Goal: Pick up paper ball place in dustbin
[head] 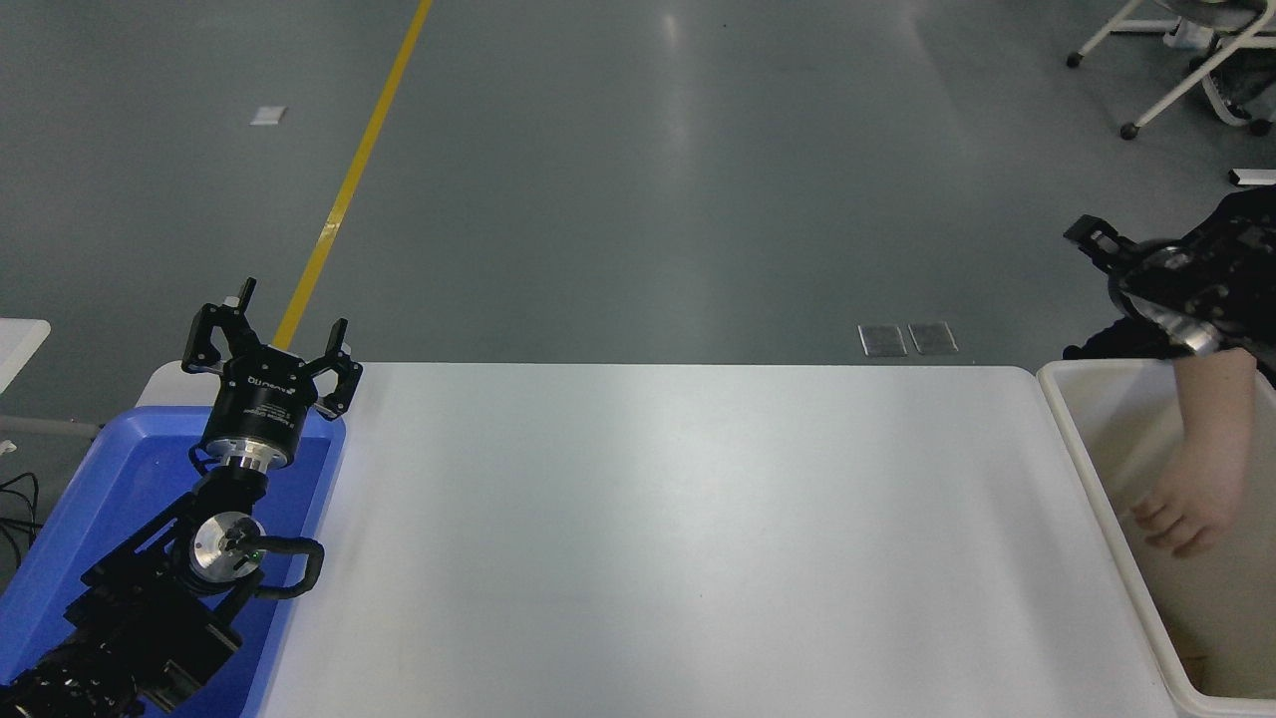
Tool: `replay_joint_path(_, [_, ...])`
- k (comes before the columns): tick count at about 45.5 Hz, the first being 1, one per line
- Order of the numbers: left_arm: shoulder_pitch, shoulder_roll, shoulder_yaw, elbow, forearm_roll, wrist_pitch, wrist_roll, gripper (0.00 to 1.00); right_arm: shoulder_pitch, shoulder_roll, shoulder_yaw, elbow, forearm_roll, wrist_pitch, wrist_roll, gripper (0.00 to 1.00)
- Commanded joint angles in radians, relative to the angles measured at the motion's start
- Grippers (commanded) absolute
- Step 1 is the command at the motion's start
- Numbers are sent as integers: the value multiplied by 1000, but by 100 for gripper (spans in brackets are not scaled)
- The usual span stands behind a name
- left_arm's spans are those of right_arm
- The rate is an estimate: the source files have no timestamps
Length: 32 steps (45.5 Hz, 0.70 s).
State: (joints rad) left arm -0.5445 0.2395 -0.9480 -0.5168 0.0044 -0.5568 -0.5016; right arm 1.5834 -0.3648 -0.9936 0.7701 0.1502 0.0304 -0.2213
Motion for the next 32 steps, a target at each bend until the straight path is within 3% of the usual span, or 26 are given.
replay_joint_path(1, [0,0,0,0,0,0,0,98,288,40,-77,238,-1,253,-1,100])
replay_joint_path(19, [0,0,0,0,0,0,0,98,612,29,-97,428,0,730,-1,100])
replay_joint_path(32, [0,0,0,0,0,0,0,98,672,17,-100,497,-14,755,0,100])
